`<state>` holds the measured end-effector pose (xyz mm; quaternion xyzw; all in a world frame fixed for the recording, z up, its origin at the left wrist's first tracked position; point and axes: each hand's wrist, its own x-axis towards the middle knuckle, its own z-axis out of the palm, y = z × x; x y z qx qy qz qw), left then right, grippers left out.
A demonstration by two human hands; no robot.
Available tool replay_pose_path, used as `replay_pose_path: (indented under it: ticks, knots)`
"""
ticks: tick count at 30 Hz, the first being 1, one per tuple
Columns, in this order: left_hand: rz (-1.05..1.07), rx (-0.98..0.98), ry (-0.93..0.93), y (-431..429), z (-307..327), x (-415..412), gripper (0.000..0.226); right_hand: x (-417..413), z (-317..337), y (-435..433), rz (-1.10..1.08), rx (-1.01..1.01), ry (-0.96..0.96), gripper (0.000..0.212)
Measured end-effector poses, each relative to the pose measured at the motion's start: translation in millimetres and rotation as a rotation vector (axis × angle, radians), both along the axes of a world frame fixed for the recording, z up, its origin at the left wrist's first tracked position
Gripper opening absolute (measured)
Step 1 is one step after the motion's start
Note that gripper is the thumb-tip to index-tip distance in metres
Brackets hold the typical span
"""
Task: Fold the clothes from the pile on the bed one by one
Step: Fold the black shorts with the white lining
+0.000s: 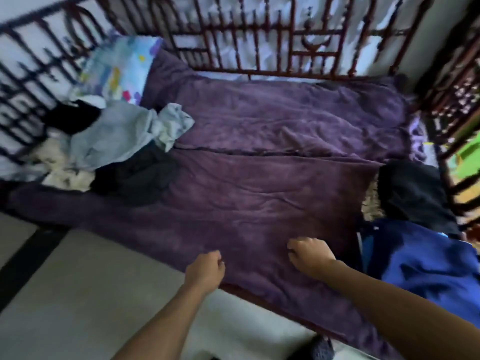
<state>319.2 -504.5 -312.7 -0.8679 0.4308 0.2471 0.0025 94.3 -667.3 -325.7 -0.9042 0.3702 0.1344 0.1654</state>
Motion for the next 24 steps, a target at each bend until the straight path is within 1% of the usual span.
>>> replay_pose_path:
  ticks: [3,5,8,9,12,14,19,21,24]
  knots:
    - [0.061,-0.025,-0.018,68,11,57,0.015,70,9,41,0.099,-0.051,-0.006,0.031]
    - [0.077,-0.03,-0.041,109,21,95,0.013,116,16,69,0.128,-0.065,-0.008,0.032]
    - [0.139,-0.055,-0.074,165,40,149,0.023,186,30,106,0.209,-0.06,-0.023,0.032]
    - [0.168,-0.07,-0.081,181,47,166,0.023,210,37,117,0.234,-0.058,-0.035,0.032]
    - [0.232,-0.093,-0.107,222,66,217,0.013,275,57,143,0.286,-0.077,-0.094,0.033]
    - [0.263,-0.123,-0.104,238,75,249,0.012,314,70,153,0.309,-0.091,-0.136,0.033]
    - [0.324,-0.153,-0.13,250,82,314,0.018,392,81,153,0.345,-0.09,-0.186,0.031]
    - [0.317,-0.173,-0.119,247,81,342,0.016,424,75,146,0.352,-0.086,-0.195,0.029]
    - [0.31,-0.174,-0.105,233,78,393,0.022,476,63,130,0.342,-0.069,-0.182,0.024]
